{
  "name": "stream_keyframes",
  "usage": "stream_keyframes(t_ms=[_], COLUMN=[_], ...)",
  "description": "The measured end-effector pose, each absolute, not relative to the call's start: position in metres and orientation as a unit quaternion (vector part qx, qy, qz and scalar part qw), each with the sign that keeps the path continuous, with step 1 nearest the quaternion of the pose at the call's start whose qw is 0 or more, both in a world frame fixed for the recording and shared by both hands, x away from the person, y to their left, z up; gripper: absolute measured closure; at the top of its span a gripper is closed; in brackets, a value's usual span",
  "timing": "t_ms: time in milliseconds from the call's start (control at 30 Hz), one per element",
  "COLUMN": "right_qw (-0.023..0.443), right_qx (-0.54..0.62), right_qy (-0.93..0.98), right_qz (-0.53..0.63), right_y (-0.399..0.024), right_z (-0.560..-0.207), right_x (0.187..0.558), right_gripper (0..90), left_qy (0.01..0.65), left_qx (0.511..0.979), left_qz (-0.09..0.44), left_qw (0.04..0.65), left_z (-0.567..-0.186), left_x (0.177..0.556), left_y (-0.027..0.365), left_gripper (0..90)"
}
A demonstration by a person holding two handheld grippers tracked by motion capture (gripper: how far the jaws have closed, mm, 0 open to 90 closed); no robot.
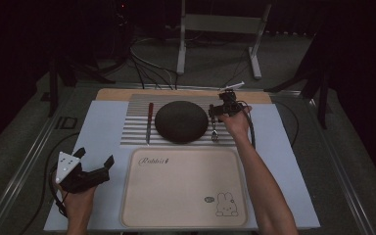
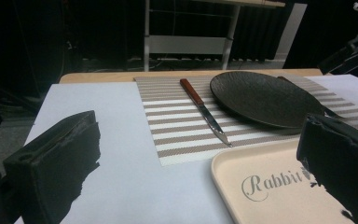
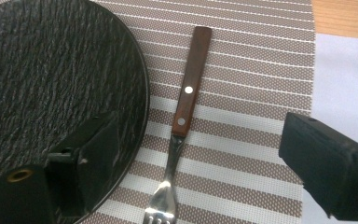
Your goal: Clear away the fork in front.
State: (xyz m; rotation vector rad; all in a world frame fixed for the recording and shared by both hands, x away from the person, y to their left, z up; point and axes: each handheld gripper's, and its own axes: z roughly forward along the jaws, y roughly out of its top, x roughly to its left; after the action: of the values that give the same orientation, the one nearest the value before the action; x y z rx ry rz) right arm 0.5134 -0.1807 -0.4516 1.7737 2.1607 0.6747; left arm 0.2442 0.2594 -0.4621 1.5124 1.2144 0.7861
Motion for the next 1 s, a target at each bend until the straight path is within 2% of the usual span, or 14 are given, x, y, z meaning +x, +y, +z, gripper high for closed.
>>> stream_keyframes(t_ms=[133, 300, 500, 867, 1000], right_qw=[0.127, 0.122, 0.121, 0.115, 0.108], right_qx=[0.606, 0.607, 0.612, 0.621, 0.623], right_qy=[0.751, 0.752, 0.752, 0.753, 0.754], right_qz=[0.229, 0.226, 0.213, 0.185, 0.178], right_y=[-0.178, -0.176, -0.173, -0.163, -0.160], right_z=[-0.457, -0.461, -0.470, -0.486, -0.489], right_x=[0.516, 0.518, 0.522, 0.528, 0.530], right_gripper=[22.8, 28.0, 39.1, 65.1, 71.2], left_qy=[0.505, 0.506, 0.506, 0.509, 0.509], left_qx=[0.622, 0.622, 0.622, 0.618, 0.617], left_qz=[0.324, 0.324, 0.323, 0.321, 0.321], left_qw=[0.503, 0.503, 0.503, 0.506, 0.508], left_z=[-0.462, -0.462, -0.462, -0.462, -0.462], left_x=[0.244, 0.244, 0.244, 0.242, 0.242], left_y=[0.261, 0.261, 0.260, 0.263, 0.263], left_gripper=[0.0, 0.0, 0.0, 0.0, 0.0])
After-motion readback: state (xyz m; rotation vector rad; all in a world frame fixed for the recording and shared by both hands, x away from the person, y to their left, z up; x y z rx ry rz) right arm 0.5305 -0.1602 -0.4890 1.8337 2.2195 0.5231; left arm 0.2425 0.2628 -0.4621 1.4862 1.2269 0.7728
